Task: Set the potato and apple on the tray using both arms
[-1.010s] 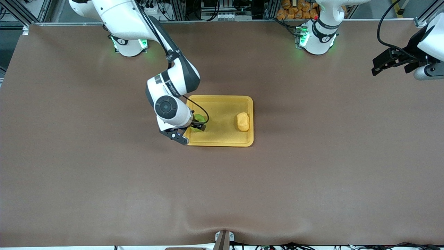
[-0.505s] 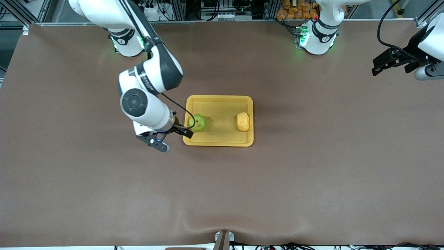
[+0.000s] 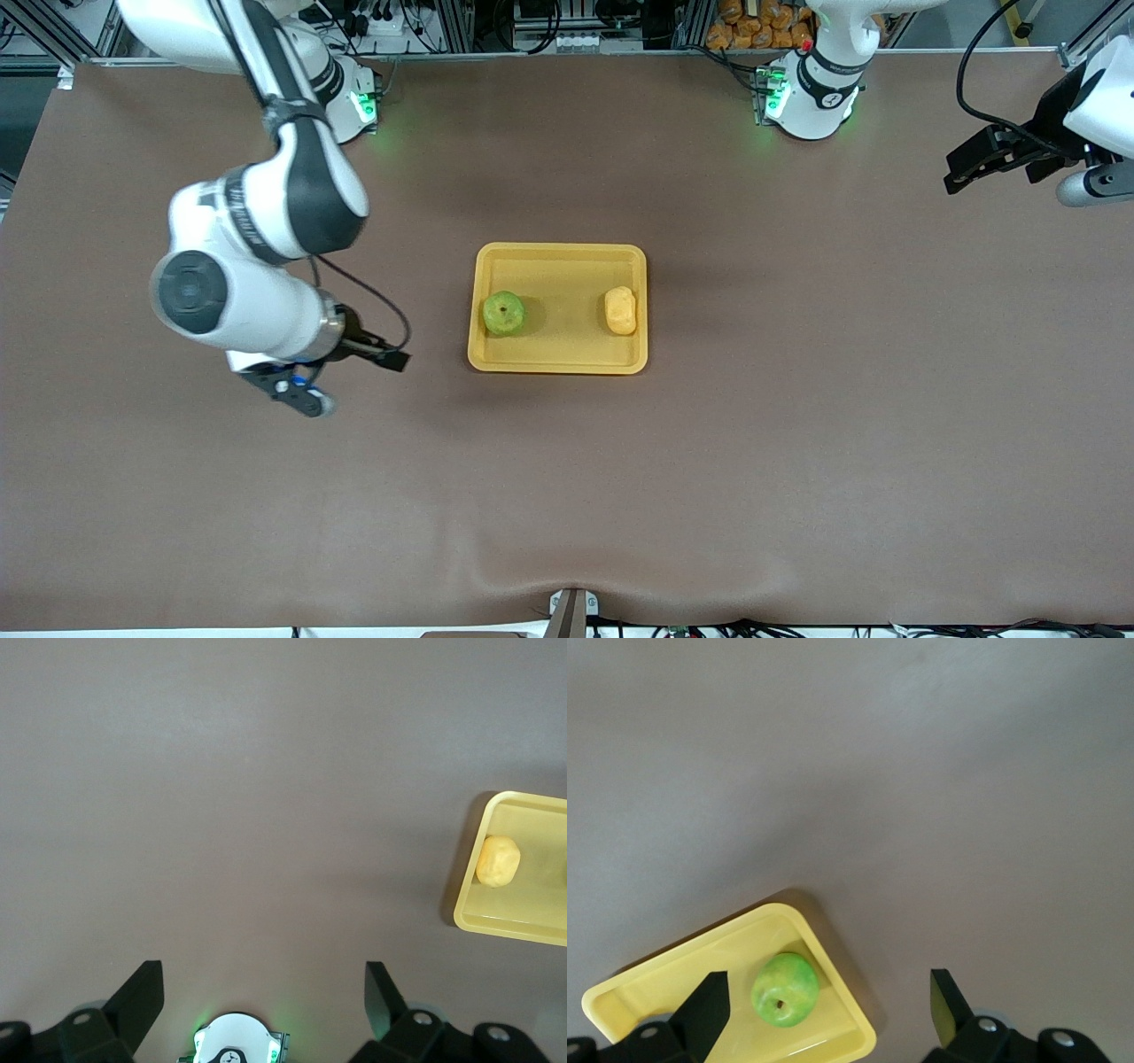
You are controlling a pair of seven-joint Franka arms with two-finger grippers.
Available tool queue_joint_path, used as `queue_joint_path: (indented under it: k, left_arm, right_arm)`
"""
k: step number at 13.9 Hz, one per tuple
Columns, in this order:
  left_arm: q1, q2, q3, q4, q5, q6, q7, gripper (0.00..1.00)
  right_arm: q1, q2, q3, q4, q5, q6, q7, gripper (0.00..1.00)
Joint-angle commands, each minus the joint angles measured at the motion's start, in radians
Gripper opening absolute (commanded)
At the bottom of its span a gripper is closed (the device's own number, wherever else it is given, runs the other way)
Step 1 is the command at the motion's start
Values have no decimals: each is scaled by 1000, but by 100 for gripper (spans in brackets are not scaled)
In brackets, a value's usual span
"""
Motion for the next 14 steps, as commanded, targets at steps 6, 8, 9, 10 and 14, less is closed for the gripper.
queue_joint_path:
  k: [6, 8, 9, 10, 14]
  left_arm:
    - [7, -18, -1, -3, 3, -13, 56, 100]
    - [7, -19, -2, -3, 3, -13, 56, 100]
    - [7, -19, -2, -2, 3, -13, 58, 100]
    - [7, -19, -4, -2, 1, -13, 56, 100]
    - [7, -18, -2, 17, 3, -13, 56, 100]
  right_arm:
    - [-25, -159, -64, -3, -45, -95, -250, 100]
    - [-26, -187, -109, -4, -51, -117, -330, 100]
    - [-25, -201, -135, -6, -51, -128, -382, 100]
    - [-25, -214, -159, -7, -51, -149, -422, 100]
    - [-25, -276, -218, -23, -51, -192, -435, 100]
